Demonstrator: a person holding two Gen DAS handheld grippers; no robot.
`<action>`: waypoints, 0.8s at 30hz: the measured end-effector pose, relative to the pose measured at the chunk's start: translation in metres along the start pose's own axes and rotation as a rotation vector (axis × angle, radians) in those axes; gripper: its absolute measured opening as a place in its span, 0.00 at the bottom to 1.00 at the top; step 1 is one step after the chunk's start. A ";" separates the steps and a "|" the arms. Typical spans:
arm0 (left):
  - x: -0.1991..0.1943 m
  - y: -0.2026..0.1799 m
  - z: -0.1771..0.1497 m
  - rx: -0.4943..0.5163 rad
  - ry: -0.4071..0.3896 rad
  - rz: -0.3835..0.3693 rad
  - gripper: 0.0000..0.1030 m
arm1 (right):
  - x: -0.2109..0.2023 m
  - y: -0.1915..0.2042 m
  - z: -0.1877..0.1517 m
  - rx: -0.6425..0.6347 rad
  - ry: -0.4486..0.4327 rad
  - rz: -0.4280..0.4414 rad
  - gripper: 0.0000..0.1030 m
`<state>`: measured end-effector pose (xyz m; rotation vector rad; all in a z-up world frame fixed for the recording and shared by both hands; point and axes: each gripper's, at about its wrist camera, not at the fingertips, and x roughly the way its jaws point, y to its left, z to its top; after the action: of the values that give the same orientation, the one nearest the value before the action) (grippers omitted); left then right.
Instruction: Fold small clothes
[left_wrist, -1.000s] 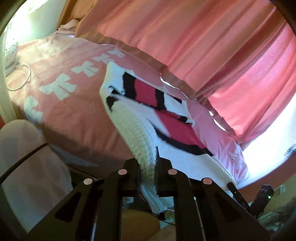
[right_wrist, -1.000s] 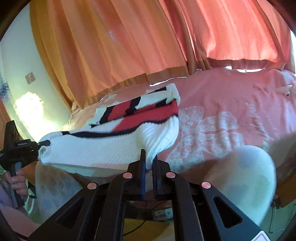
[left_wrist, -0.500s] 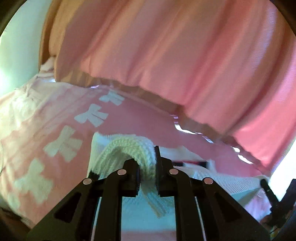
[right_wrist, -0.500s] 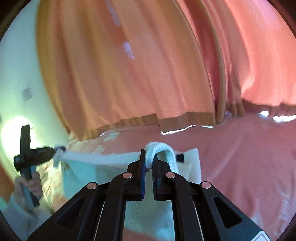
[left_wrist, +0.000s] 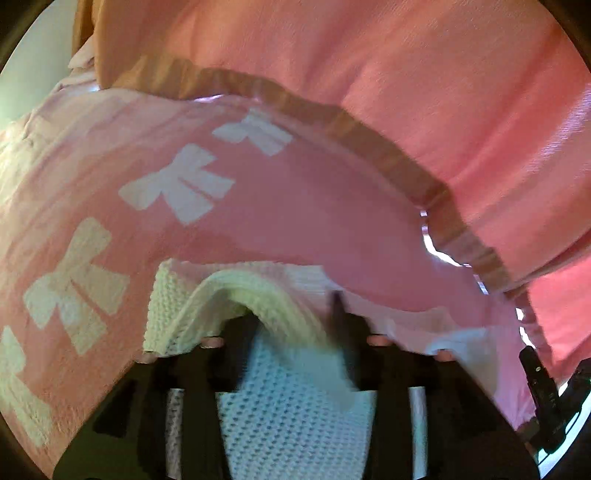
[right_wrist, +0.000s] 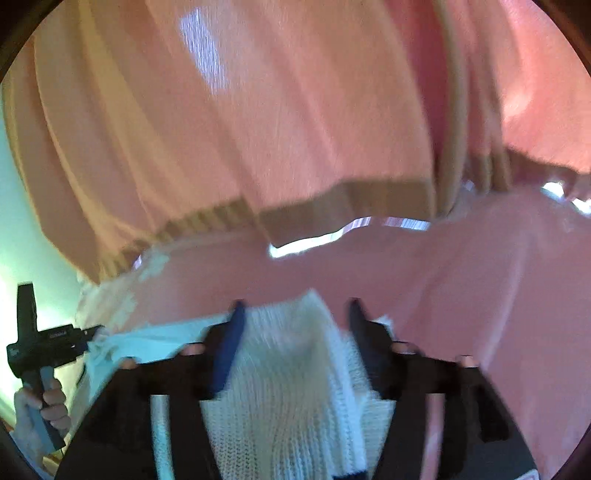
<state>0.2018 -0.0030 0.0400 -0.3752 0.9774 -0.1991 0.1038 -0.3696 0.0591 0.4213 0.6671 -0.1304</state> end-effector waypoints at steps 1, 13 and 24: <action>-0.011 -0.001 0.000 0.016 -0.055 0.030 0.63 | -0.005 -0.001 0.001 -0.004 -0.005 0.001 0.60; -0.028 0.014 -0.059 0.191 -0.003 0.208 0.82 | -0.011 -0.008 -0.086 -0.184 0.341 0.001 0.08; -0.012 0.027 -0.075 0.184 0.079 0.298 0.70 | -0.013 -0.042 -0.067 -0.063 0.319 -0.146 0.13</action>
<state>0.1330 0.0089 0.0010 -0.0517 1.0711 -0.0324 0.0449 -0.3795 0.0058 0.3350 1.0145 -0.1824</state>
